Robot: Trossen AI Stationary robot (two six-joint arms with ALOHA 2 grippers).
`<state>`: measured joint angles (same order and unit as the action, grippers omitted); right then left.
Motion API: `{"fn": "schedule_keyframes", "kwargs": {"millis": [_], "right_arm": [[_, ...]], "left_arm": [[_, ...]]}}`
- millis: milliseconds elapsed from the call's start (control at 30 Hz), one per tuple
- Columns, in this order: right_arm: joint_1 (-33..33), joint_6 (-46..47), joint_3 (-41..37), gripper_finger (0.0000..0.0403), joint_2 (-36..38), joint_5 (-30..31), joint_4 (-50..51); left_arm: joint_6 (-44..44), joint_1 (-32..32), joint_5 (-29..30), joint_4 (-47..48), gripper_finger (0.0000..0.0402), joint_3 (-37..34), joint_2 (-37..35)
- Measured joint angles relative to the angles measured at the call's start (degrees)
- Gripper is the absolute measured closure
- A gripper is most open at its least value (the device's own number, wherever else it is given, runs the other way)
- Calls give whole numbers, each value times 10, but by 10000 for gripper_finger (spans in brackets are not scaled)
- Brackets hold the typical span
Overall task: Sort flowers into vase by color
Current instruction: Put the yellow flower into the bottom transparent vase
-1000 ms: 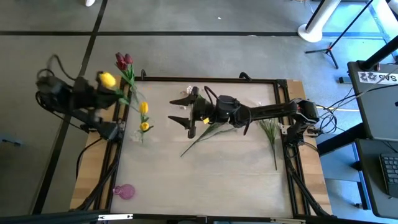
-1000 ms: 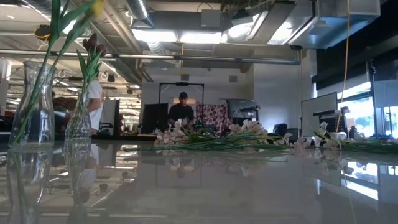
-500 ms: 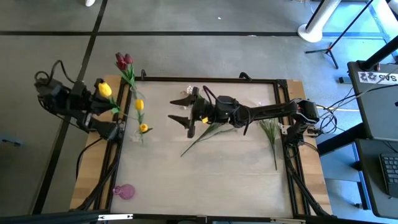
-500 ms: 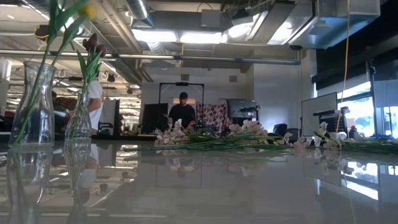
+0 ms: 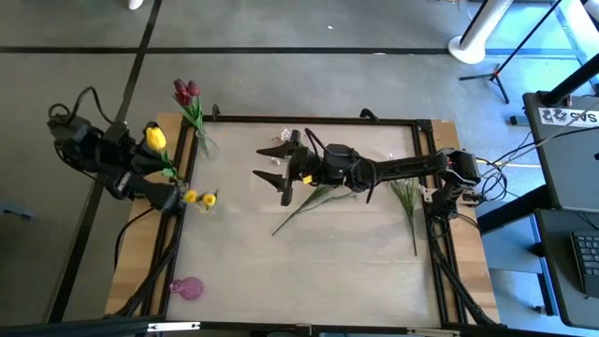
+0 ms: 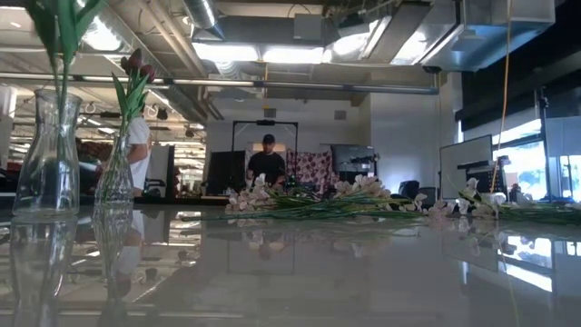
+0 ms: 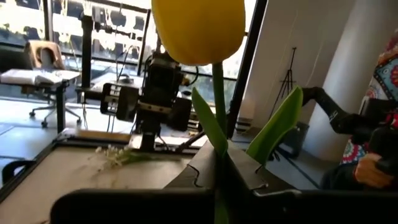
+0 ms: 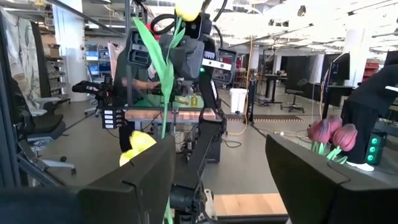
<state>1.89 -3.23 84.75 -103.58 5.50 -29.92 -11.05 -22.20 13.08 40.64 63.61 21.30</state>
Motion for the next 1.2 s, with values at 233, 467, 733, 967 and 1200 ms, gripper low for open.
{"fn": "schedule_keyframes", "kwargs": {"millis": [233, 467, 733, 967, 1200], "right_arm": [[0, 3, 0, 155, 0, 0, 6], [0, 3, 0, 155, 0, 0, 7], [0, 0, 0, 155, 0, 0, 10], [0, 0, 0, 155, 0, 0, 10], [0, 0, 0, 155, 0, 0, 13]], "left_arm": [[-8, 0, 25, 39, 396, 2, 2], [-4, 0, 61, 29, 395, 1, 4], [32, 0, 175, -1, 395, -38, 4], [75, 0, 227, -76, 395, -75, 5], [-25, 0, 175, -36, 395, -75, 5]]}}
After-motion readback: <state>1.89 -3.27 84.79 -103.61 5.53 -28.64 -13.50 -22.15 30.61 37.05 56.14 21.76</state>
